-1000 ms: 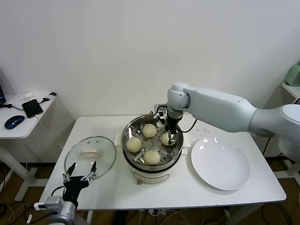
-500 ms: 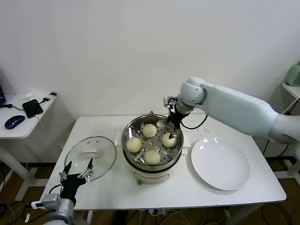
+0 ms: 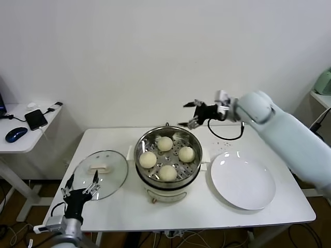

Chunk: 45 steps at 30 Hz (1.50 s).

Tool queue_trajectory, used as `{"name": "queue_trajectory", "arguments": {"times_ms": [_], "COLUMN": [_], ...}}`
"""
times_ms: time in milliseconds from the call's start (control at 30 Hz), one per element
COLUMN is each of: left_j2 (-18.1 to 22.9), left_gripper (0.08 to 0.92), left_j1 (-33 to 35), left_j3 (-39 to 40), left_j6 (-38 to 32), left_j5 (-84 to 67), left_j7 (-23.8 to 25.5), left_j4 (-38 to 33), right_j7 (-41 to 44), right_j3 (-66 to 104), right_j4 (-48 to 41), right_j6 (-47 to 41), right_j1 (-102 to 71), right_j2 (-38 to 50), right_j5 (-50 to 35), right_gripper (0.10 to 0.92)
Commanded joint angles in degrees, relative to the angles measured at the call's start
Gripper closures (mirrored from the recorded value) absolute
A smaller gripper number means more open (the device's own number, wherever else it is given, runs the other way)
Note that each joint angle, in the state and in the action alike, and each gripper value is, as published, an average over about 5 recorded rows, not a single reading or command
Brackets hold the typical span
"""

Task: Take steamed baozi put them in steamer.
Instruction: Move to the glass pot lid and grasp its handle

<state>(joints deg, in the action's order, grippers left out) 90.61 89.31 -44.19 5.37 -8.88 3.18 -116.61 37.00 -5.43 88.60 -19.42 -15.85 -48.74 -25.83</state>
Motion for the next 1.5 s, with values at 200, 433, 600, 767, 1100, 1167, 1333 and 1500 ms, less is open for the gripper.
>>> {"name": "queue_trajectory", "arguments": {"times_ms": [200,433,600,767,1100,1167,1333,1500], "left_j2": [-0.78,-1.96,-3.1,-5.53,-12.21,-12.48,-13.95,-14.53], "left_gripper": [0.177,0.177,0.177,0.177,0.177,0.177,0.177,0.177], "left_j1": [-4.26,-5.58,-7.14,-9.13,-14.54,-16.21,-16.53,-16.02], "left_j3": [0.2,-1.09,-2.2,-1.72,-0.05,0.52,4.56,7.87], "left_j6": [-4.64,-4.49,-5.94,-10.14,-15.74,-13.31,-7.57,-5.2], "left_j5": [4.42,15.72,31.45,57.0,80.55,81.34,83.2,86.28], "left_j7": [-0.39,3.21,2.96,-2.02,-3.45,-4.29,-8.13,-10.79], "left_j4": [2.78,3.28,5.21,9.15,19.55,22.96,26.05,28.09], "right_j7": [-29.88,-37.18,-39.95,-39.38,-38.98,-38.98,-38.97,-39.44], "right_j3": [40.81,41.53,41.47,41.82,41.8,41.72,41.67,41.58], "right_j4": [4.56,7.59,9.42,10.6,9.29,9.1,8.77,7.81], "right_j6": [29.23,29.03,27.21,27.27,27.22,27.21,27.23,27.24], "right_j1": [-45.03,-53.68,-58.45,-59.74,-58.41,-58.23,-57.92,-57.08], "right_j2": [-17.06,-22.87,-22.69,-21.48,-19.65,-19.65,-19.67,-20.06], "right_j5": [-3.8,-3.47,-2.22,-3.05,-3.41,-3.37,-3.28,-3.16], "right_gripper": [0.203,0.203,0.203,0.203,0.203,0.203,0.203,0.203]}}
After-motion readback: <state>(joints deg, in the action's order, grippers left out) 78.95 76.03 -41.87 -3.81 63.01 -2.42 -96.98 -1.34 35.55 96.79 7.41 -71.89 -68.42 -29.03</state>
